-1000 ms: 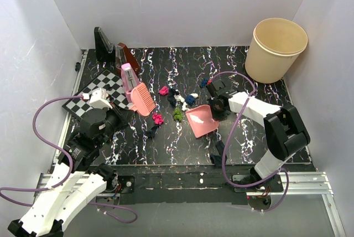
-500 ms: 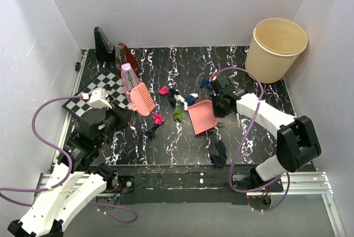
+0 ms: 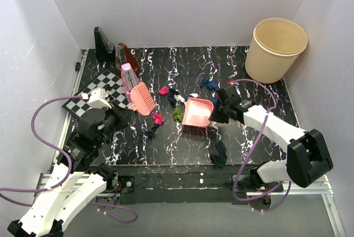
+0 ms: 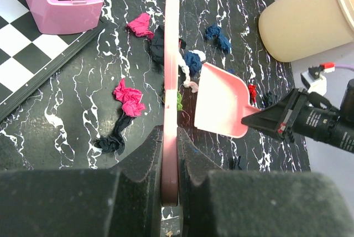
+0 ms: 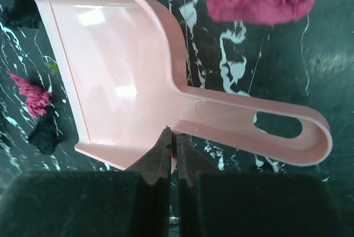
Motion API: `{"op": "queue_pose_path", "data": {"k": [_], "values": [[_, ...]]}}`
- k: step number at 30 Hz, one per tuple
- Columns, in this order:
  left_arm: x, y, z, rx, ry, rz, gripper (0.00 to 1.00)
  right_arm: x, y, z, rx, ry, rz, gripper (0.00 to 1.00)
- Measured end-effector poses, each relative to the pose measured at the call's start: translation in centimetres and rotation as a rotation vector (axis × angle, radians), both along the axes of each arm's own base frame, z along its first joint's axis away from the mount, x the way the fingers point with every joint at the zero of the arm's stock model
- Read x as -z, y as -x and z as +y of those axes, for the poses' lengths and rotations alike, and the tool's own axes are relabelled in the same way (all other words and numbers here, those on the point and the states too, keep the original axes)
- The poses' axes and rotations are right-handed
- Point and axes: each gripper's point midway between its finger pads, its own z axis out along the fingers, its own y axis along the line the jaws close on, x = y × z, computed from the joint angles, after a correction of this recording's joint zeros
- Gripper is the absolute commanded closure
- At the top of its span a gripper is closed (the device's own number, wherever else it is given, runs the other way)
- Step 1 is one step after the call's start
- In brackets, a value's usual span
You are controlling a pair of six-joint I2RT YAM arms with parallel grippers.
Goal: Sweep away the paper scraps from the table
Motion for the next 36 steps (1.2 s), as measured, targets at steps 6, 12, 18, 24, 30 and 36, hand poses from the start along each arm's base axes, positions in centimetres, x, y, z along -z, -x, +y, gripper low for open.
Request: {"op": "queue_pose_path", "data": {"k": [6, 12, 18, 24, 30, 36], "values": [[0.0, 0.0, -0.1, 0.001, 0.006, 0.002, 1.00, -0.2, 1.4, 1.4, 0.099, -0.123, 0.005, 0.21], [-0.2, 0.1, 0.0, 0.002, 0.003, -0.001, 1.00, -4.4, 1.7, 3.3, -0.111, -0.205, -0.151, 0.29], [-0.5, 0.2, 0.1, 0.008, -0.012, -0.011, 1.00, -5.4, 1.2, 1.9, -0.476, 0.028, -0.356, 0.16], [-0.5, 0.0, 0.1, 0.017, -0.041, -0.002, 1.00, -3.4, 0.8, 0.6, -0.871, 0.296, -0.387, 0.20], [-0.7, -0.5, -0.8, 0.052, -0.070, 0.037, 1.00, -0.9, 0.4, 0.1, -1.188, 0.451, -0.324, 0.20], [-1.6, -0.5, -0.8, 0.065, -0.084, 0.039, 1.00, 0.3, 1.2, -1.6, -1.319, 0.519, -0.277, 0.20]]}}
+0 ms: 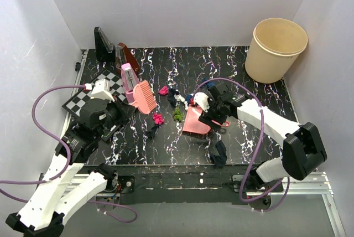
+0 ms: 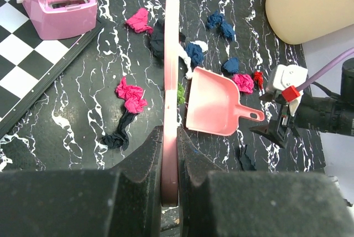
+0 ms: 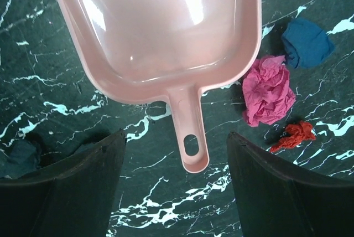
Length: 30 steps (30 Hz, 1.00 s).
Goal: Sweep away the paper scraps from the table
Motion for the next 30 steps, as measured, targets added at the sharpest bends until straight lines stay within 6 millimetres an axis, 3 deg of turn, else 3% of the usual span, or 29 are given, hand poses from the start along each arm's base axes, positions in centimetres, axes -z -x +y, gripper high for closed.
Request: {"op": "queue_pose_path", "data": {"k": [7, 20, 26, 28, 30], "values": [[0.0, 0.4, 0.4, -0.008, -0.004, 0.004, 1.00, 1.5, 0.0, -1.2, -0.003, 0.045, 0.053, 0.21], [0.6, 0.4, 0.8, -0.028, -0.023, 0.026, 1.00, 4.4, 0.5, -1.3, -0.003, 0.068, 0.162, 0.30], [0.9, 0.3, 1.0, -0.037, -0.034, 0.034, 1.00, 4.4, 0.2, -1.2, -0.010, 0.064, 0.149, 0.50], [0.9, 0.3, 1.0, -0.038, -0.034, 0.034, 1.00, 4.4, -0.1, -1.2, -0.013, 0.061, 0.141, 0.67], [0.9, 0.3, 1.0, -0.038, -0.035, 0.034, 1.00, 4.4, -0.2, -1.1, -0.017, 0.061, 0.136, 0.78]]}}
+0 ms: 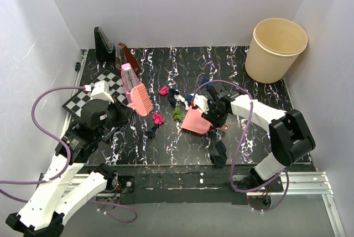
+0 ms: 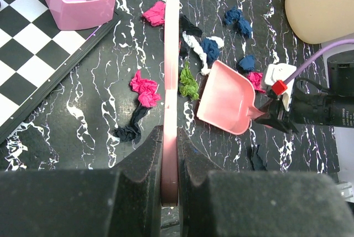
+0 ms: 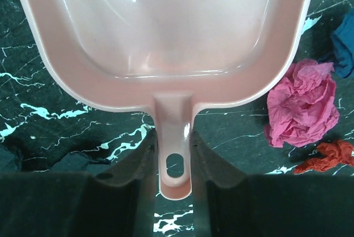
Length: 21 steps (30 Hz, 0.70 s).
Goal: Sweep away the paper scraps from the table
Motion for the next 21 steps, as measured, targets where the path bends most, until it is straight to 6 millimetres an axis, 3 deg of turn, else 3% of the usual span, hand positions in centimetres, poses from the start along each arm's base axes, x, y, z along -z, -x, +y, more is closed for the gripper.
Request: {"op": "queue_pose_path", "data": {"k": [6, 10, 16, 21], "values": [[-0.1, 0.0, 0.1, -0.001, -0.003, -0.002, 1.00, -0.2, 0.0, 0.0, 0.006, -0.001, -0.005, 0.85], [-0.3, 0.0, 0.1, 0.000, -0.002, -0.005, 1.00, -1.4, 0.3, 0.0, 0.017, -0.022, -0.019, 0.91], [-0.5, 0.1, 0.1, 0.000, 0.000, -0.008, 1.00, -5.4, 0.1, 0.8, 0.075, -0.075, -0.026, 0.99], [-0.5, 0.1, 0.1, -0.001, 0.002, -0.008, 1.00, -8.6, -0.9, 2.1, 0.191, -0.138, -0.021, 0.99]]}}
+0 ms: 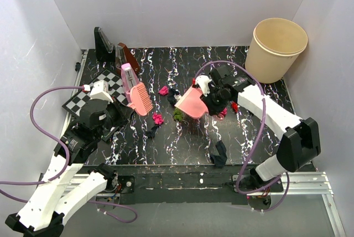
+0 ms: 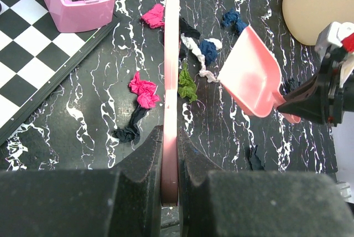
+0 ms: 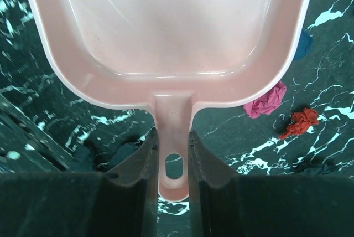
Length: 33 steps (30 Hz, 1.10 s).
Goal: Sweep away the paper scraps from the table
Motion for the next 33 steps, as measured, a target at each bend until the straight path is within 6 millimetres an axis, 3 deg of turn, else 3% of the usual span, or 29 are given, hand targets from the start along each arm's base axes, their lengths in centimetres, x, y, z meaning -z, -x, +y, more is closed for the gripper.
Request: {"op": "queue_pose_path", "data": {"k": [3, 11, 20, 22, 25, 27, 33], "values": [[0.0, 0.0, 0.0, 0.000, 0.003, 0.001, 1.00, -0.6, -0.4, 1.0, 0.075, -0.039, 0.025, 0.99], [-0.3, 0.1, -0.1, 0.001, 0.020, -0.005, 1.00, 0.9, -0.2, 1.4, 0.436, -0.053, 0.148, 0.99], [-0.5, 0.2, -0.2, -0.001, 0.037, -0.016, 1.00, 5.8, -0.6, 1.9, 0.678, -0.009, 0.206, 0.94], [-0.3, 0.3, -0.1, -0.001, 0.038, -0.017, 1.00, 6.6, -0.8, 1.9, 0.699, -0.001, 0.201, 0.83], [-0.2, 0.4, 0.0, -0.002, 0.038, -0.018, 1.00, 7.3, -1.3, 2.1, 0.721, -0.007, 0.182, 0.50], [-0.3, 0.5, 0.0, -0.002, 0.040, -0.022, 1.00, 7.6, -1.4, 2.2, 0.730, -0.011, 0.167, 0.36], [-0.4, 0.5, 0.1, -0.003, 0.043, -0.028, 1.00, 7.9, -1.0, 1.8, 0.726, -0.042, 0.110, 0.30]]}}
